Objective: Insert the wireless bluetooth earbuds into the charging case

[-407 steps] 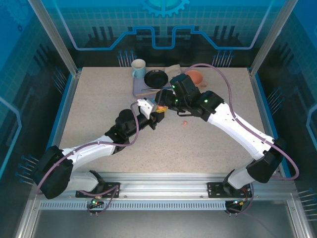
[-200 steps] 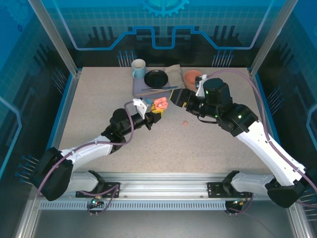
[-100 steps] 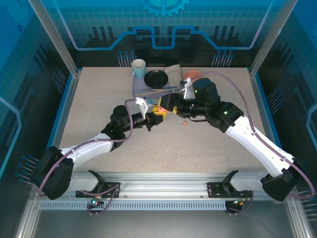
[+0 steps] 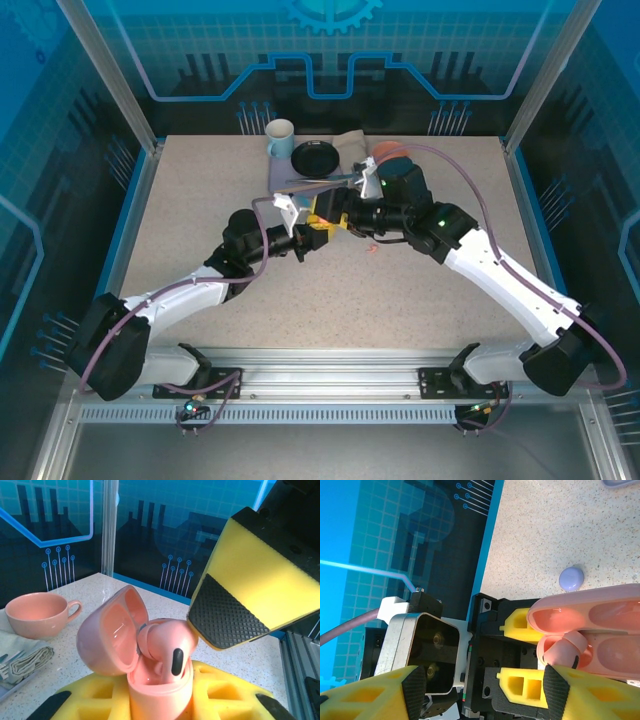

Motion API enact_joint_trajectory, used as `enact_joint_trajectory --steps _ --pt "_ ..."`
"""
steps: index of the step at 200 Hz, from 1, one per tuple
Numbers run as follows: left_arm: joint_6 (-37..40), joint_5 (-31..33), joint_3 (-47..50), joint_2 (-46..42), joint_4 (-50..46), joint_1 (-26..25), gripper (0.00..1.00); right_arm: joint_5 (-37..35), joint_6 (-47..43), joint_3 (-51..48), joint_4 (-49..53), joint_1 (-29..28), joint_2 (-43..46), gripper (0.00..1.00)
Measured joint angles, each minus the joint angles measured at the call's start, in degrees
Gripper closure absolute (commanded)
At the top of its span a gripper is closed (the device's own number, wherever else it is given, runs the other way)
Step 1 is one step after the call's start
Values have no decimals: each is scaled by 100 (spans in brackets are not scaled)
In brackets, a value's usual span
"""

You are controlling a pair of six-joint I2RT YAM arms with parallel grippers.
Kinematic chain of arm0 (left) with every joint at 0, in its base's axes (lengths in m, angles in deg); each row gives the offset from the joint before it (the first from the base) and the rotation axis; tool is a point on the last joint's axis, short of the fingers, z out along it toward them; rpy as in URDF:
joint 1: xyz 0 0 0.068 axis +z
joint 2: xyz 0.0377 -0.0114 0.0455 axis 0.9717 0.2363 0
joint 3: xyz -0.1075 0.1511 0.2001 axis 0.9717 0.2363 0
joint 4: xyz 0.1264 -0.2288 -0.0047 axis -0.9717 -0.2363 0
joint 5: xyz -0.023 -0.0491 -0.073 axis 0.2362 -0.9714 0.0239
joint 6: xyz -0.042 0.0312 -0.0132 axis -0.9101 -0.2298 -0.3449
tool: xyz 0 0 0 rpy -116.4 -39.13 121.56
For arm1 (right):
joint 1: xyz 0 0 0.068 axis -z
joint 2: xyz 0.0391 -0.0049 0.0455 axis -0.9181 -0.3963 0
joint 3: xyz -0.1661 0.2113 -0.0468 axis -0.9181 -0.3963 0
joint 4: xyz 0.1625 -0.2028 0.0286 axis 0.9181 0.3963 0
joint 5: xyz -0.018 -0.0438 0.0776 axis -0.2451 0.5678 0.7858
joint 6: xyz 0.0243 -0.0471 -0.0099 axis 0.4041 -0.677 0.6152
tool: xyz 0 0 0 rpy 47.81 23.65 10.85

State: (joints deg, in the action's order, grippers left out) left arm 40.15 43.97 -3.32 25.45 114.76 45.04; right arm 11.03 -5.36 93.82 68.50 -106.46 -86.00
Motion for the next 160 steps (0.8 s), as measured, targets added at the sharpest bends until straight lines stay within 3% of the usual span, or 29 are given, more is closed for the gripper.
enact_joint_trajectory --steps 160 --pt "-404 168 0 0 63 168 100 133 -210 680 173 79 -590 32"
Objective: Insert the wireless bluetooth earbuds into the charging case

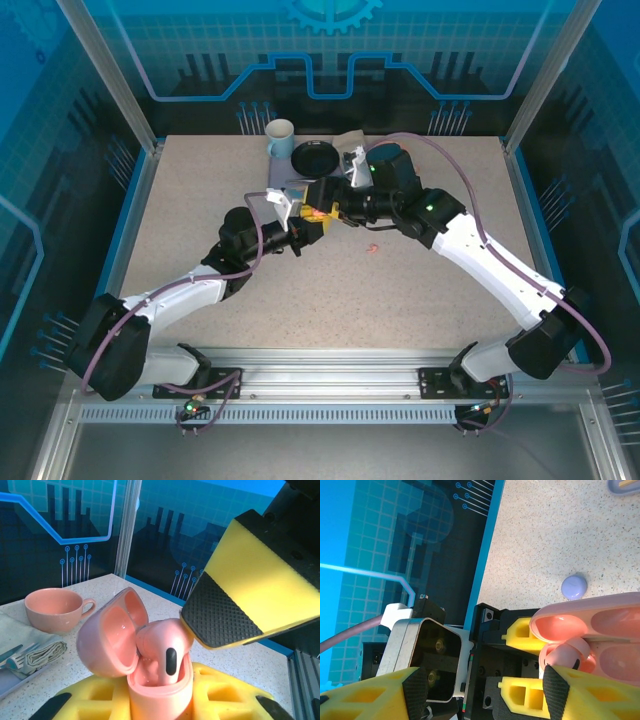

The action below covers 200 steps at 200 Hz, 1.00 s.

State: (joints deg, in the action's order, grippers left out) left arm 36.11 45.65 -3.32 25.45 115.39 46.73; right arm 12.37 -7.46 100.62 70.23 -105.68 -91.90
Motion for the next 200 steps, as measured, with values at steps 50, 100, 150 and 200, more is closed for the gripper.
enact_joint_trajectory --steps 50,100,150,200 --pt "219 -234 2 -2 72 -168 100 -175 -238 9 -66 2 269 32" --pt "350 -339 2 -7 72 -229 100 -280 -262 -140 -240 2 573 32" --pt "376 -334 2 -55 59 -227 100 -284 -238 -476 -232 2 595 33" --pt "514 -87 166 -144 24 -227 100 -625 -358 -468 273 481 1108 32"
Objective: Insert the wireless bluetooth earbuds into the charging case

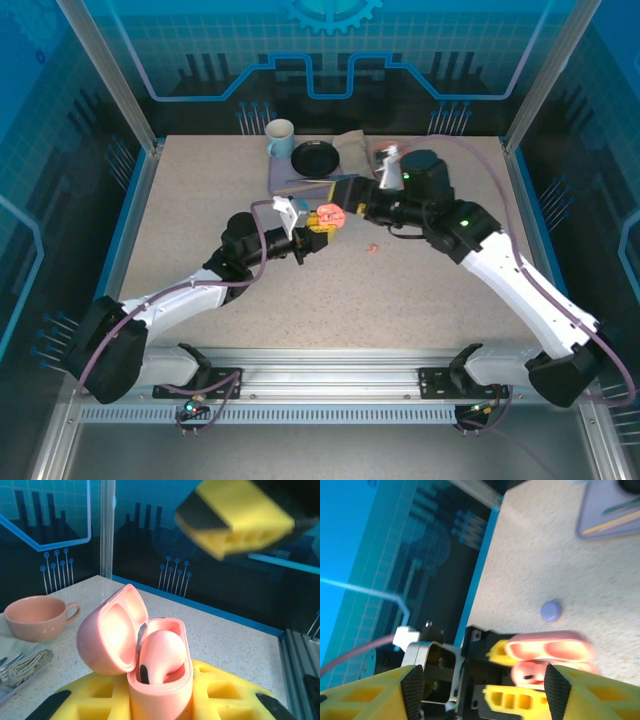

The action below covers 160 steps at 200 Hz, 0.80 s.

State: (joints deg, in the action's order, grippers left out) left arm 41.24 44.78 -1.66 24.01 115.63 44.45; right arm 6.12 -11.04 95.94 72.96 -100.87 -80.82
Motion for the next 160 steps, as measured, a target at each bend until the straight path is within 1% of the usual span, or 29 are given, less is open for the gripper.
enact_joint_trajectory --steps 30,42,54,66,94,115,136,160 --pt "76 319 339 -308 -2 0 100 -568 -216 20 721 855 332 33" --pt "111 470 463 -472 -22 0 100 -866 -328 -13 1021 1012 229 35" --pt "133 610 544 -603 -42 0 100 -1163 -391 -79 1272 1038 -9 36" --pt "146 752 599 -695 -39 0 100 -1440 -444 -181 1447 1027 -439 36" --pt "192 1001 640 -778 -66 4 100 -2048 -409 -221 1840 1005 -1947 39" --pt "256 1091 640 -780 -87 15 100 -2323 -275 -153 2052 944 -2900 40" --pt "269 1134 640 -787 -109 22 100 -2601 -157 238 2286 811 -3703 40" --pt "269 1137 640 -837 -127 26 100 -2964 -140 1025 2531 588 -4459 38"
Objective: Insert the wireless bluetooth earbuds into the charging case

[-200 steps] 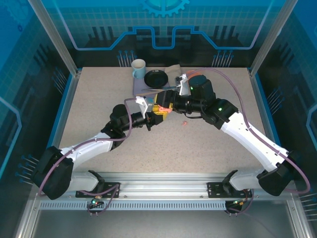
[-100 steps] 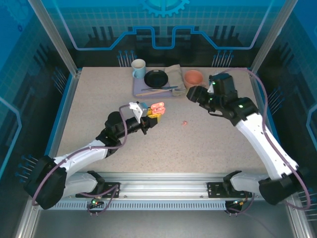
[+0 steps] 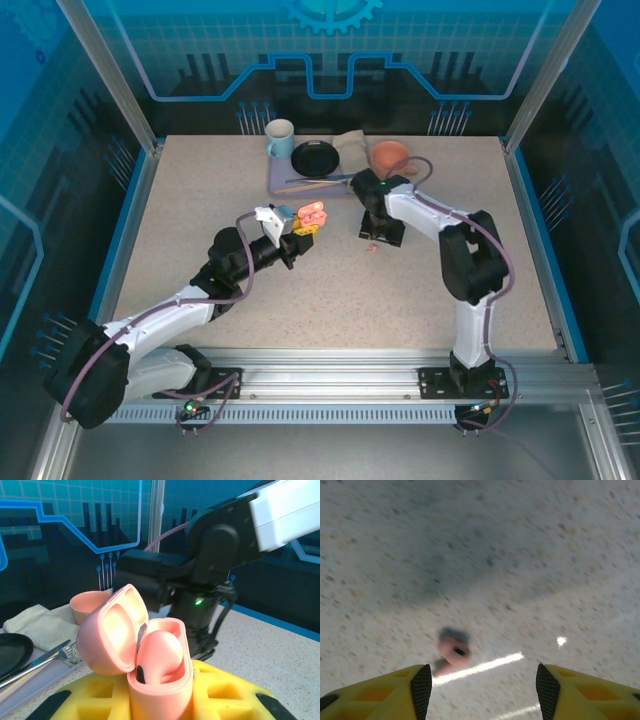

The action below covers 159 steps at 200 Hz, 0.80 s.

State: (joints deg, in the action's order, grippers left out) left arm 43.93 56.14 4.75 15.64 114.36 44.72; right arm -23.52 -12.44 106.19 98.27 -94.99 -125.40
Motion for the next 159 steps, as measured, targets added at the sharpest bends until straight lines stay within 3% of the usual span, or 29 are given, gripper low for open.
enact_joint_trajectory --steps 54,159 --pt "-2 0 2 -109 2 7 100 -234 -22 260 164 -293 -389 38" --pt "-7 0 37 -125 0 11 100 -332 -44 -756 -103 -315 -68 38"
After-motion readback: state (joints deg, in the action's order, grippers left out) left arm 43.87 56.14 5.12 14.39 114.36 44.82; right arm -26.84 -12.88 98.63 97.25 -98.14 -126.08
